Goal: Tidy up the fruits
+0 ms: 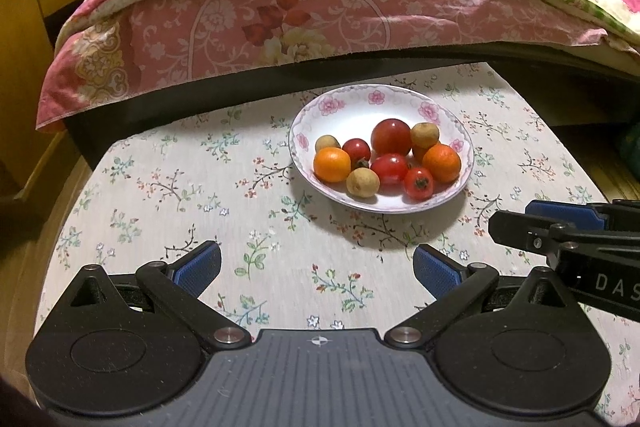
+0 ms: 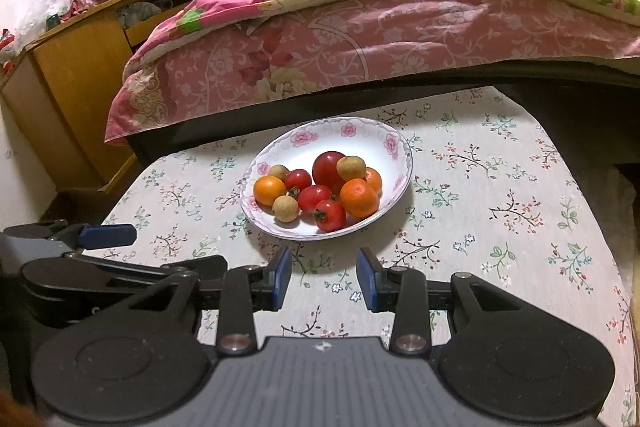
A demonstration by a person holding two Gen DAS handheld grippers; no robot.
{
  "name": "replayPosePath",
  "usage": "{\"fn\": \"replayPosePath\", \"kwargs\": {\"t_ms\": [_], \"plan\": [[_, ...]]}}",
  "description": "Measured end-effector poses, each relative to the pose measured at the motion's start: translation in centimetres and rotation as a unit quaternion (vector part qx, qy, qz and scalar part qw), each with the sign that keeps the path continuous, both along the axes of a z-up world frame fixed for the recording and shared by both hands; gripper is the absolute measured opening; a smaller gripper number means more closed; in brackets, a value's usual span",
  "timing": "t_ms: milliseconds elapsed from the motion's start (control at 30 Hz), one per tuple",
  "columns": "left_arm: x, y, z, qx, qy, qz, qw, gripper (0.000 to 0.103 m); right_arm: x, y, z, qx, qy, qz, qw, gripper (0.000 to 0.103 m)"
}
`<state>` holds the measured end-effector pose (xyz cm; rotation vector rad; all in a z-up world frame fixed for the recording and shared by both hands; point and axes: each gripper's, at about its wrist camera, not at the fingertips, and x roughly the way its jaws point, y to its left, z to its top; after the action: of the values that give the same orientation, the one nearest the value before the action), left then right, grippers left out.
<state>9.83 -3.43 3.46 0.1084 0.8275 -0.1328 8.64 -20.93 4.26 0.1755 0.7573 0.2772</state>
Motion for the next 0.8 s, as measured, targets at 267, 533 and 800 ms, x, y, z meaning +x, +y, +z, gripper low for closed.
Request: {"fn": "replayPosePath", "kwargs": {"t_ms": [267, 533, 800], "plan": [[-1.6, 0.4, 0.6, -0.006, -0.005, 0.003, 1.0000, 0.103, -1.5, 0.0, 0.3, 0.006, -0.002, -0.007, 1.000, 0.035], [-3.0, 0.9, 0.8, -0.010, -0.002, 0.007, 0.9999, 0.103, -3.4, 0.5, 0.6, -0.004, -0.003, -0.011, 1.000, 0.037], [-4.7, 1.3, 1.1, -0.014, -0.003, 0.007, 0.9999, 0.103, -5.4, 0.7, 0.4, -0.006, 0.004, -0.016, 1.000, 0.037]]}}
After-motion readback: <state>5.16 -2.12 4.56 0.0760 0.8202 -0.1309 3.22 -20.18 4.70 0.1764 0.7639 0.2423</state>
